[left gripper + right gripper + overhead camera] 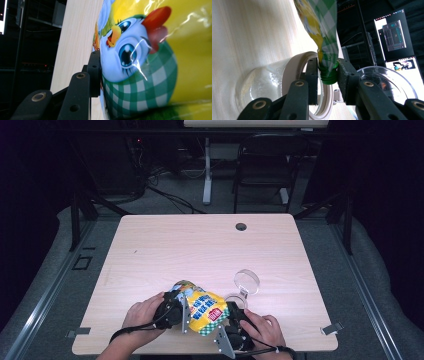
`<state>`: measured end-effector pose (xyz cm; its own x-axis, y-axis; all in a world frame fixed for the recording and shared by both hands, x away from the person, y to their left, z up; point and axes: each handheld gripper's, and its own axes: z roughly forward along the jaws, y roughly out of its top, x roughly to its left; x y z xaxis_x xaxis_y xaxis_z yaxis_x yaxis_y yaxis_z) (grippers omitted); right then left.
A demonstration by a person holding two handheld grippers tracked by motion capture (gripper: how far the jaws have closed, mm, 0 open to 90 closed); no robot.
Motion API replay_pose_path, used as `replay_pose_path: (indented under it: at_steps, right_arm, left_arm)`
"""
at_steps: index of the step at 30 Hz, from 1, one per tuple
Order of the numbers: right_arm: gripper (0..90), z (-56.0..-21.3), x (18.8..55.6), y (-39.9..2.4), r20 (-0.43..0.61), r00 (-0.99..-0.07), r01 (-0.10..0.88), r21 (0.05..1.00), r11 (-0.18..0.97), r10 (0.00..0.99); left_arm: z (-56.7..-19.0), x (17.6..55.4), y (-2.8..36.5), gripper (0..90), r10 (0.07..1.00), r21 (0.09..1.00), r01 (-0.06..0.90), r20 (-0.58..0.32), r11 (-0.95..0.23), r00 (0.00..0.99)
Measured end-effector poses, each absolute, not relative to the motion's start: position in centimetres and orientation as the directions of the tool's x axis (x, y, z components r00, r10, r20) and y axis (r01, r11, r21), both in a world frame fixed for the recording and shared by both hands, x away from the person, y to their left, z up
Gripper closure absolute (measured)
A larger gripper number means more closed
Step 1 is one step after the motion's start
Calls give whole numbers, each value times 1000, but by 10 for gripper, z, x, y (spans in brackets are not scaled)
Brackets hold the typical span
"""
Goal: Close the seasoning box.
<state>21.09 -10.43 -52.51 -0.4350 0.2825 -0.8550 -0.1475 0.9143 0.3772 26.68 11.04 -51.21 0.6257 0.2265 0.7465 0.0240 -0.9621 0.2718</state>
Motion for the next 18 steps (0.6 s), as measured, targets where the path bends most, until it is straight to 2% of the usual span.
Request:
replay_pose_path:
  at_steps: [4,5,18]
  right_arm:
    - [714,-525,212,-105,-848,-431,-139,399,906,307]
    - [714,-525,212,-106,-848,-431,-136,400,907,309]
    - [716,-528,215,-108,-796,-458,-109,493,863,397]
  left_arm:
    - [-506,268,108,681,197,236,19,763,-972,616]
    - [-507,269,107,681,209,258,8,763,-966,612]
    - [-498,270,103,681,157,192,9,776,-981,611]
